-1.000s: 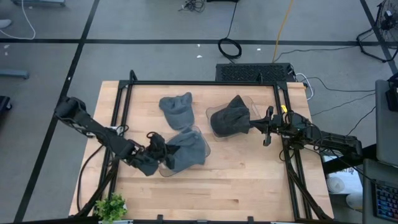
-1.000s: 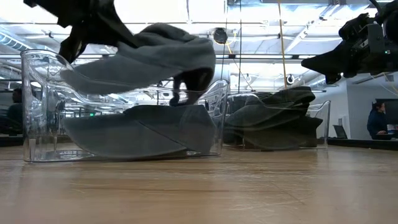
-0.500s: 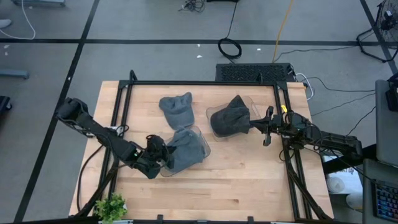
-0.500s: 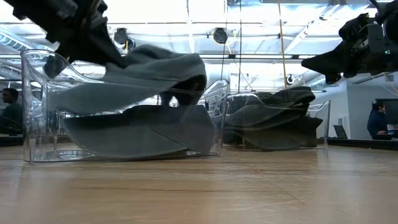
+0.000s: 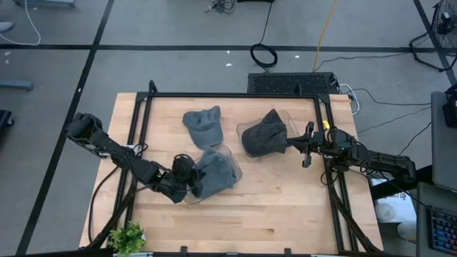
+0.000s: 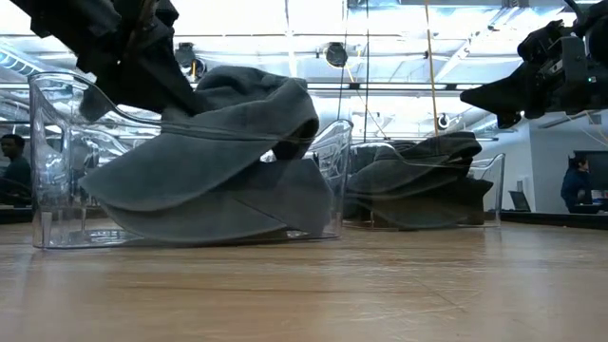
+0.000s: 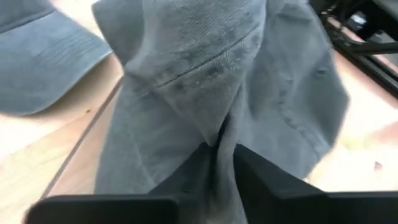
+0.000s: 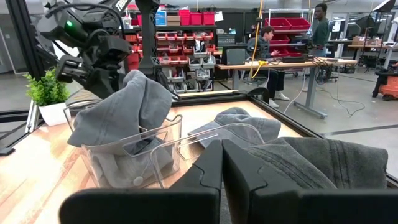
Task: Pick & Place hat
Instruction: Put the left blue cap into the bottom transparent bin
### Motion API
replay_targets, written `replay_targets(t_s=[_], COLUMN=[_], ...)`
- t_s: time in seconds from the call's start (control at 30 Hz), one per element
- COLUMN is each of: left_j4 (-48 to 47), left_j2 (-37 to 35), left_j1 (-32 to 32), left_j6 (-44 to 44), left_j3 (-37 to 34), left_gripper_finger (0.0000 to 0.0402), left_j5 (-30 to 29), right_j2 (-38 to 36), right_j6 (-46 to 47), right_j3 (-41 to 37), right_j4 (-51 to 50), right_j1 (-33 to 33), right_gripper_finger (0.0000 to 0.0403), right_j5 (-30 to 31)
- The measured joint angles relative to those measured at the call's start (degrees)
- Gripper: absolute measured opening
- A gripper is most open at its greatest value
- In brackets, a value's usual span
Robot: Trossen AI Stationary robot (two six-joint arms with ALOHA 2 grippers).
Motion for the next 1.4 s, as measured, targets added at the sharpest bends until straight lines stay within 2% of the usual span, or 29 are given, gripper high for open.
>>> replay_targets(t_s=[0.2, 0.4, 0.57, 0.67, 0.77, 0.83, 0.93, 1.0, 1.07, 1.17, 1.2, 1.4], left_j4=[3.9, 3.2, 1.8, 2.6, 6.0, 10.9, 20.5, 23.8, 22.2, 16.1, 13.8, 0.8], left_j2=[-0.1, -2.6, -6.0, -8.7, -10.4, -10.5, -8.8, -6.9, -5.8, -5.3, -5.3, -5.3], left_j1=[0.0, 0.0, 0.0, 0.0, 0.9, 2.2, 4.7, 5.7, 6.2, 7.2, 7.6, 10.1], left_j6=[4.5, 6.4, 6.9, 10.3, 15.8, 20.1, 29.3, 33.6, 35.8, 36.0, 35.2, 29.5], left_j3=[0.1, 0.5, 0.5, 0.5, 0.5, 0.5, 0.6, 0.8, 2.2, 5.2, 6.1, 9.7], left_gripper_finger=[0.0161, 0.0234, 0.0262, 0.0268, 0.0268, 0.0268, 0.0249, 0.0212, 0.0153, 0.0039, 0.0021, 0.0005], left_j5=[0.0, 0.1, -0.7, -4.6, -7.7, -5.9, 4.9, 9.1, 9.6, 10.6, 10.9, 11.1], right_j2=[0.0, 0.0, 0.0, 0.0, 0.0, 0.0, 0.0, 0.0, 0.0, 0.0, 0.0, 0.0], right_j6=[0.0, 0.0, 0.0, 0.0, 0.0, 0.0, 0.0, 0.0, 0.0, 0.0, 0.0, 0.0], right_j3=[0.0, 0.0, 0.0, 0.0, 0.0, 0.0, 0.0, 0.0, 0.0, 0.0, 0.0, 0.0], right_j4=[0.0, 0.0, 0.0, 0.0, 0.0, 0.0, 0.0, 0.0, 0.0, 0.0, 0.0, 0.0], right_j1=[0.0, 0.0, 0.0, 0.0, 0.0, 0.0, 0.0, 0.0, 0.0, 0.0, 0.0, 0.0], right_gripper_finger=[0.0000, 0.0000, 0.0000, 0.0000, 0.0000, 0.0000, 0.0000, 0.0000, 0.0000, 0.0000, 0.0000, 0.0000], right_j5=[0.0, 0.0, 0.0, 0.0, 0.0, 0.0, 0.0, 0.0, 0.0, 0.0, 0.0, 0.0])
